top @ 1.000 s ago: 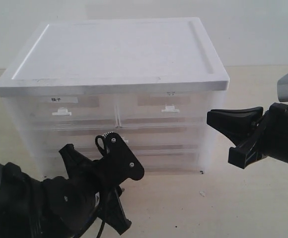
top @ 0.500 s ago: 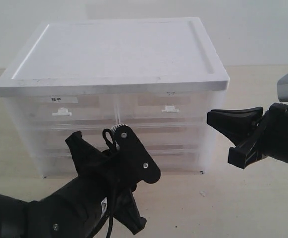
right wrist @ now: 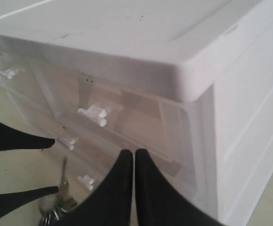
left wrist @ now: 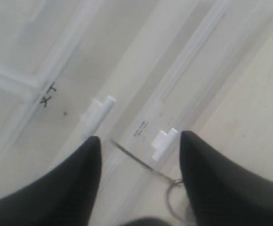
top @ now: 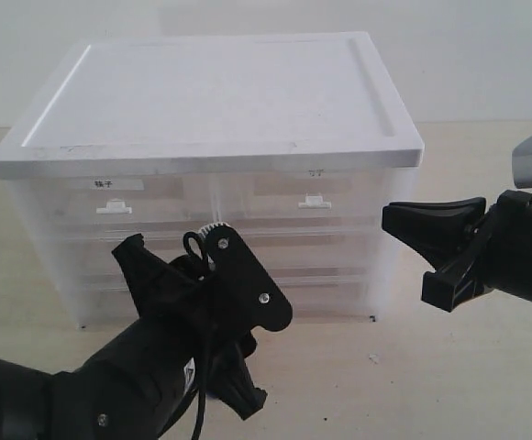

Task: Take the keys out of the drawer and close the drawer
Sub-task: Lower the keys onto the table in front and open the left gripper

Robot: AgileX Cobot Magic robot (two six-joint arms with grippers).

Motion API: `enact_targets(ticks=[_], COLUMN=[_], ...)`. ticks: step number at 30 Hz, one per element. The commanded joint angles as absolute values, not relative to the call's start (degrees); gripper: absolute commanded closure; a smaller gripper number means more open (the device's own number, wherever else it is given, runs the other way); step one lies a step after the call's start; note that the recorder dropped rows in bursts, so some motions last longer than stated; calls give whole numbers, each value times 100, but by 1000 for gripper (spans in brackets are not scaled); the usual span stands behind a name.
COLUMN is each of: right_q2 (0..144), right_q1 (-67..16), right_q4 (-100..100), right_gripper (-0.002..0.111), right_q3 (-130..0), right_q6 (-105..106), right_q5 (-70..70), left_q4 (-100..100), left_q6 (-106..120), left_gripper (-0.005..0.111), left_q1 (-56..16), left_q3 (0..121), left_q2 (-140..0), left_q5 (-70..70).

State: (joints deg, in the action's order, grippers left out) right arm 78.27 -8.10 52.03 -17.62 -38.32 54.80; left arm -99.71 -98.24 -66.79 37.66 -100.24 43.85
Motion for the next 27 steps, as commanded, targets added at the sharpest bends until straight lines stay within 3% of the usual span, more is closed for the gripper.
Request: enact_targets(ticks=[1, 5, 12, 18, 27], right_q2=[7840, 7840, 7840, 7840, 6601], right_q1=[-804, -804, -804, -804, -804], right_q4=[5216, 5216, 5216, 5203, 5687], right_gripper=[108, 108, 108, 108, 108], right_q3=[-1794, -1794, -1794, -1794, -1782], right_q6=[-3841, -3841, -3841, -3865, -4149], right_q5=[5493, 5493, 5493, 5515, 5035], left_q4=[-9995, -9995, -9995, -9995, -9995], left_q6=[-9940, -9982, -10218, -10421, -10580], left_gripper=[47, 56, 102, 102, 102], left_q1=[-6701, -6739, -6955, -7634, -8864], left_q3=[3738, 3738, 3703, 3552, 2899], left_q2=[-9978, -9978, -9965, -9734, -7051], left_q5=[4619, 4578, 3888, 4249, 4480])
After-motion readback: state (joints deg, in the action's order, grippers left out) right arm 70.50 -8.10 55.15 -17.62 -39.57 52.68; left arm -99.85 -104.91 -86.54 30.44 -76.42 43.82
